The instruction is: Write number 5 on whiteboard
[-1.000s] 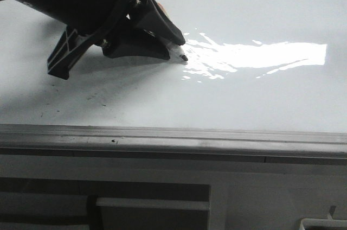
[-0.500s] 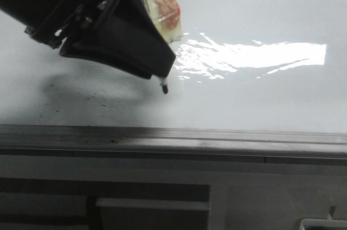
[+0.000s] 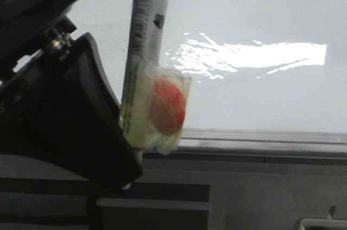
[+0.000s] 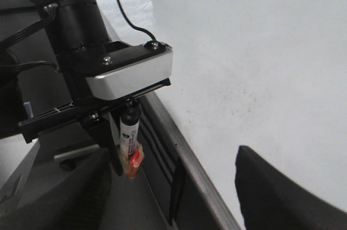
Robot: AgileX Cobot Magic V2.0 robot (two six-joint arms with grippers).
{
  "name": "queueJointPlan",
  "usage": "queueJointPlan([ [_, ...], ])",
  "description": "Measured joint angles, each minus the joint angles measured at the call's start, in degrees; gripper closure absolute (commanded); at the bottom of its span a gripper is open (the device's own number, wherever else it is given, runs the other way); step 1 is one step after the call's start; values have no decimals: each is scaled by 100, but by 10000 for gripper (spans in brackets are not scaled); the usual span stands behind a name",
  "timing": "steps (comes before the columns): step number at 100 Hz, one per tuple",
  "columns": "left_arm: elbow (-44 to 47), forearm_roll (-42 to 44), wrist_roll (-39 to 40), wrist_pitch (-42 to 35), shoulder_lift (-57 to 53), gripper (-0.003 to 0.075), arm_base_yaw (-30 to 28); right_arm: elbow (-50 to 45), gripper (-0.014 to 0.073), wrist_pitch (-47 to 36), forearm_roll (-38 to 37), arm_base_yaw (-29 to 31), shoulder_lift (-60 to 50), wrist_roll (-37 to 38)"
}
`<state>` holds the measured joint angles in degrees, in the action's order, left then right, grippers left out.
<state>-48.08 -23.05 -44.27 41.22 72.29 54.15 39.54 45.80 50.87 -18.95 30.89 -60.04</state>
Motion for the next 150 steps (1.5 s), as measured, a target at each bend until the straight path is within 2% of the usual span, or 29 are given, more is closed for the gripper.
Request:
queueJointPlan([
  [20,-195,1111,-16,37,0,741,718,29,153,49,2,-569,564,-446],
  [40,-308,1702,-25,47,0,741,787,29,153,-8,-39,-1161,949,-909],
  [67,-311,2494,-25,49,0,740,787,242,153,-325,-111,-1564,1458,-969],
  [105,-311,2632,67,37,0,740,787,490,153,-412,-133,-2371,2029,-999],
  [150,-379,2756,129,585,123,740,742,504,153,-751,-276,-2725,2439,-939],
])
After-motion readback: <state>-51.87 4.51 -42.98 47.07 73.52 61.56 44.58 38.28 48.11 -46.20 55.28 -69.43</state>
